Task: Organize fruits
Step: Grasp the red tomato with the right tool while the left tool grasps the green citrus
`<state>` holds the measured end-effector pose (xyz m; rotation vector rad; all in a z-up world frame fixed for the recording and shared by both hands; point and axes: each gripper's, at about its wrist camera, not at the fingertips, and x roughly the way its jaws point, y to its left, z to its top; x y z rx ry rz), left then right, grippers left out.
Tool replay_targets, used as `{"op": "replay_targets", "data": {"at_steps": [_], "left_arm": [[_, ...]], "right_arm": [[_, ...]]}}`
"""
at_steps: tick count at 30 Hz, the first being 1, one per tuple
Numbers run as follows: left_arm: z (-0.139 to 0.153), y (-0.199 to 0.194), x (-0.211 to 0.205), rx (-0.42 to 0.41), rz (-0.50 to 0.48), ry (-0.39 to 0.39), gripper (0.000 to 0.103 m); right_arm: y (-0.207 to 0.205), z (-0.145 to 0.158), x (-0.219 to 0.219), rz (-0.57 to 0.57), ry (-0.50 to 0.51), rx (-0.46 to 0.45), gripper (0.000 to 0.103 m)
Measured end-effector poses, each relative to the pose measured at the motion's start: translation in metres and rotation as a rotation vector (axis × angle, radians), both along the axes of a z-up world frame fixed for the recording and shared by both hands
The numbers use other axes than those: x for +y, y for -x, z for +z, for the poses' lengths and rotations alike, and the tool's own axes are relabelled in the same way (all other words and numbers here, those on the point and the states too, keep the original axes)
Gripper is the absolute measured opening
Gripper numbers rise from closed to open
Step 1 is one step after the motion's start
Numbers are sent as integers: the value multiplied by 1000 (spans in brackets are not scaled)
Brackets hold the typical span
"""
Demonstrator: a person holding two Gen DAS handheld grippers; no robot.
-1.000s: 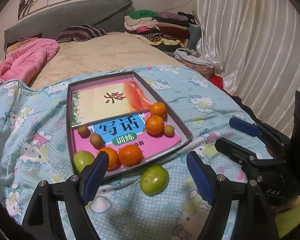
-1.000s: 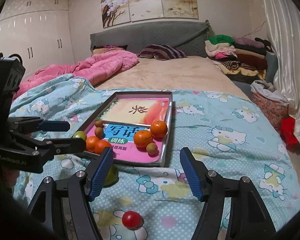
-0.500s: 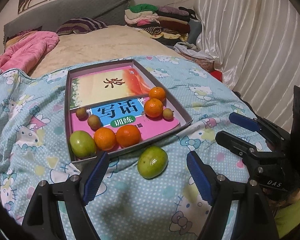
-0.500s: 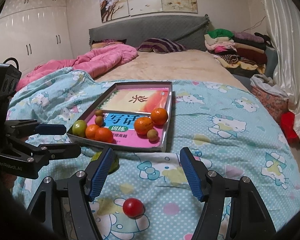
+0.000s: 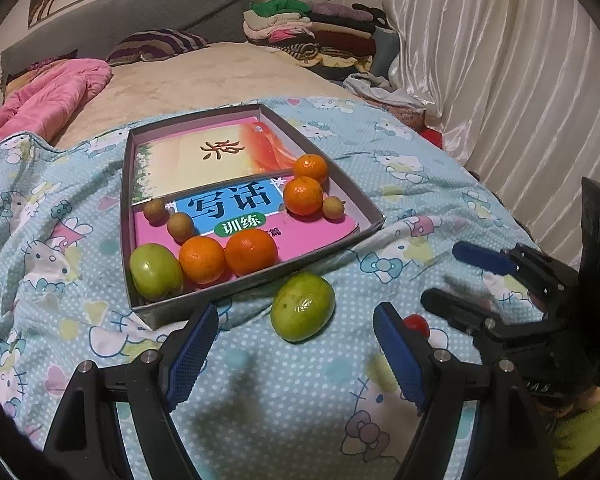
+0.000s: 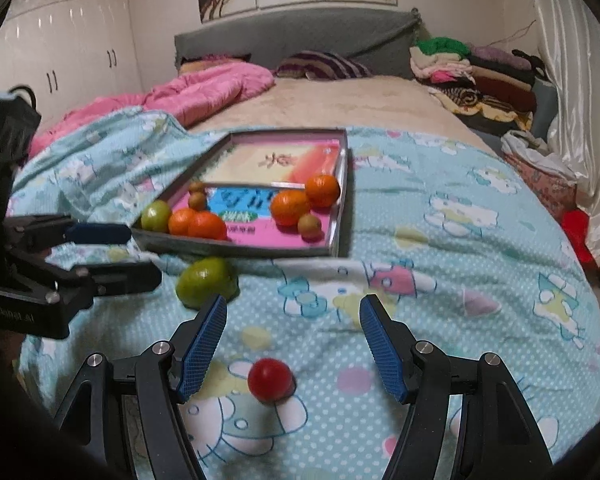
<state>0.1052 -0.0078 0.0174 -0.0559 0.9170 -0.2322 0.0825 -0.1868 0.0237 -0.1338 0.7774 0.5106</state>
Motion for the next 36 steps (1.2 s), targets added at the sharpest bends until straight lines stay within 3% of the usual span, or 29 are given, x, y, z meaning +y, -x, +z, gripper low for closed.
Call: {"op": "replay_targets", "data": {"at_steps": [13,17,21,25,33,36], "left_arm": [[-14,-4,-1,30,-4,-2,79],[-19,-6,-1,37,-9,5,79],[-23,-9,-1,47,-11,11,79],[-27,-11,-2,51,-21,30,79],[-42,-21,-7,70,-22,35,78],[-48,-27,-11,86,-29,34,71]], "right_arm": [[10,-24,10,37,49,77,70],[8,-33,9,41,44,120,54],[4,-43,9,42,50,162,47],[1,-50,9,38,58,184,29],[0,-47,10,50,33,184,29],[0,-46,10,51,30,179,29]]}}
